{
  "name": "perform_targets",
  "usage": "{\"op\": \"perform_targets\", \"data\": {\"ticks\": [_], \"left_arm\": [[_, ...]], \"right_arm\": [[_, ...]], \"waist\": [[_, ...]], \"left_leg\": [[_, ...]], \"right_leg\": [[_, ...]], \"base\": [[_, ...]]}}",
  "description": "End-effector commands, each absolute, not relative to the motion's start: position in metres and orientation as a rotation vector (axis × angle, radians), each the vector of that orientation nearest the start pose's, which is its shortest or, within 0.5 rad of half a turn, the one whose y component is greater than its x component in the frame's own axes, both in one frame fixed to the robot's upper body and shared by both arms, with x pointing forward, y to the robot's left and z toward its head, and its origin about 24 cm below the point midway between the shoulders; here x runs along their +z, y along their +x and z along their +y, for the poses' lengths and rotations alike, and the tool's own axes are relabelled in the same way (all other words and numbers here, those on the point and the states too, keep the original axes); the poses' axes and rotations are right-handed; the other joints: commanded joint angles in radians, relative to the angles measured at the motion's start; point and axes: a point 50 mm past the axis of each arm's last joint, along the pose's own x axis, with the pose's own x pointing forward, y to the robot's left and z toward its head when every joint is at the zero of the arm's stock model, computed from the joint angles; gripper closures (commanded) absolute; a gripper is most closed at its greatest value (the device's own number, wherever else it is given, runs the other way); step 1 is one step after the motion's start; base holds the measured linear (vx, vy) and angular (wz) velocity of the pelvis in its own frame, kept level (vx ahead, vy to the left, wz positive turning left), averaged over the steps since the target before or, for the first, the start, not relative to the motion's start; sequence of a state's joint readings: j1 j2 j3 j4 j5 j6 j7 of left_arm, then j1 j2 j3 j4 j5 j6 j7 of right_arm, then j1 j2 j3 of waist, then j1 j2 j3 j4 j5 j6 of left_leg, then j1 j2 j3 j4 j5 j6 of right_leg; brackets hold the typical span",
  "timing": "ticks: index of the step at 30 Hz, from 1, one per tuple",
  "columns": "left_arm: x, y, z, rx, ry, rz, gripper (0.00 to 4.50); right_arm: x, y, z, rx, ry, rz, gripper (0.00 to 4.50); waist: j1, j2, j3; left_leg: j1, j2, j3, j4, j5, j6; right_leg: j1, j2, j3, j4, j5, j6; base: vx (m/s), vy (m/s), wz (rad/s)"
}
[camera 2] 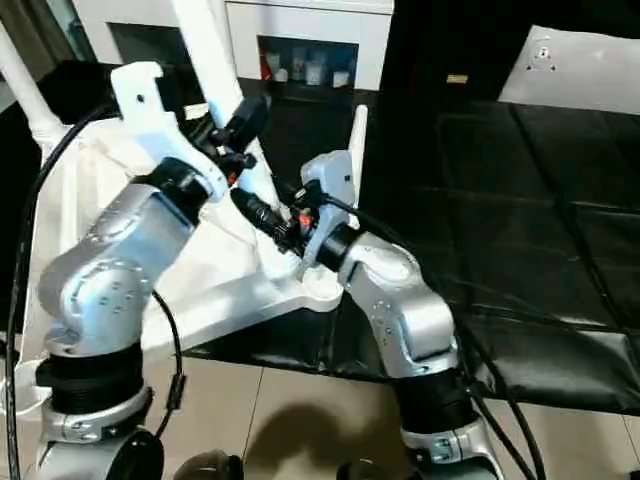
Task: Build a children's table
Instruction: Pick table leg
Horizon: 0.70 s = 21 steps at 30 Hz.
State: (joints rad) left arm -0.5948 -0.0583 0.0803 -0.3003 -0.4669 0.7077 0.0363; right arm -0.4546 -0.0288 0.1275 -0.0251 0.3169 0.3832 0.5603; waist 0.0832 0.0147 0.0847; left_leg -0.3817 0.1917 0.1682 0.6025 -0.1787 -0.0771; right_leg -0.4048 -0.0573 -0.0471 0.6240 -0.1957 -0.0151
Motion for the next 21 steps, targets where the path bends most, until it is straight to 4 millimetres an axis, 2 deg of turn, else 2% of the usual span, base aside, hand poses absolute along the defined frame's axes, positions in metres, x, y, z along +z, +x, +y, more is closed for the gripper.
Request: {"op": "perform_targets", "data": {"ticks": [1,2,4,12,13,14,16,19,21], "left_arm": [[0.207,0.308,0.085,-0.363,-0.372,-0.122,2.68],[0.207,0.309,0.084,-0.364,-0.377,-0.126,2.68],[0.206,0.309,0.084,-0.351,-0.374,-0.124,2.68],[0.2,0.314,0.093,-0.319,-0.373,-0.116,2.69],[0.2,0.315,0.094,-0.32,-0.378,-0.115,2.69],[0.2,0.315,0.094,-0.32,-0.379,-0.114,2.69],[0.2,0.316,0.095,-0.323,-0.379,-0.114,2.69],[0.2,0.32,0.099,-0.339,-0.374,-0.114,2.69],[0.2,0.324,0.104,-0.407,-0.348,-0.115,2.69]], "right_arm": [[0.145,0.304,-0.06,0.853,0.15,-0.143,2.65],[0.146,0.305,-0.061,0.849,0.145,-0.15,2.65],[0.145,0.306,-0.061,0.843,0.132,-0.156,2.65],[0.14,0.307,-0.061,0.839,0.142,-0.15,2.65],[0.14,0.307,-0.062,0.833,0.141,-0.153,2.65],[0.14,0.308,-0.062,0.831,0.14,-0.153,2.3],[0.139,0.308,-0.062,0.835,0.161,-0.145,1.95],[0.141,0.308,-0.064,0.848,0.181,-0.145,1.74],[0.142,0.311,-0.07,0.842,0.192,-0.129,1.62]], "waist": [[-0.005,0.015,-0.087],[-0.005,0.02,-0.09],[-0.006,0.017,-0.091],[-0.006,0.019,-0.094],[-0.007,0.014,-0.095],[-0.006,0.018,-0.095],[-0.007,0.017,-0.095],[-0.008,0.019,-0.095],[-0.008,0.015,-0.094]], "left_leg": [[0.007,0.024,-0.012,-0.058,-0.122,0.007],[0.008,0.025,-0.012,-0.057,-0.119,0.009],[0.007,0.025,-0.012,-0.056,-0.117,0.013],[0.007,0.024,-0.011,-0.054,-0.122,0.024],[0.006,0.024,-0.01,-0.054,-0.12,0.025],[0.007,0.024,-0.01,-0.054,-0.122,0.024],[0.007,0.024,-0.01,-0.054,-0.125,0.024],[0.008,0.023,-0.01,-0.055,-0.13,0.023],[0.009,0.022,-0.01,-0.055,-0.124,0.025]], "right_leg": [[0.063,-0.059,0.041,-0.067,-0.021,-0.179],[0.065,-0.059,0.041,-0.064,-0.014,-0.183],[0.065,-0.059,0.04,-0.065,-0.004,-0.187],[0.065,-0.059,0.04,-0.065,-0.031,-0.188],[0.065,-0.058,0.04,-0.067,-0.036,-0.185],[0.064,-0.059,0.04,-0.066,-0.048,-0.184],[0.062,-0.059,0.04,-0.067,-0.054,-0.182],[0.06,-0.058,0.04,-0.068,-0.068,-0.172],[0.058,-0.057,0.04,-0.069,-0.072,-0.169]], "base": [[0.0,0.0,0.0],[0.0,0.0,0.0],[0.0,0.0,0.0],[0.0,0.0,0.0],[0.0,0.0,0.0],[0.0,0.0,0.0],[0.0,0.0,0.0],[0.0,0.0,0.0],[0.0,0.0,0.0]]}}
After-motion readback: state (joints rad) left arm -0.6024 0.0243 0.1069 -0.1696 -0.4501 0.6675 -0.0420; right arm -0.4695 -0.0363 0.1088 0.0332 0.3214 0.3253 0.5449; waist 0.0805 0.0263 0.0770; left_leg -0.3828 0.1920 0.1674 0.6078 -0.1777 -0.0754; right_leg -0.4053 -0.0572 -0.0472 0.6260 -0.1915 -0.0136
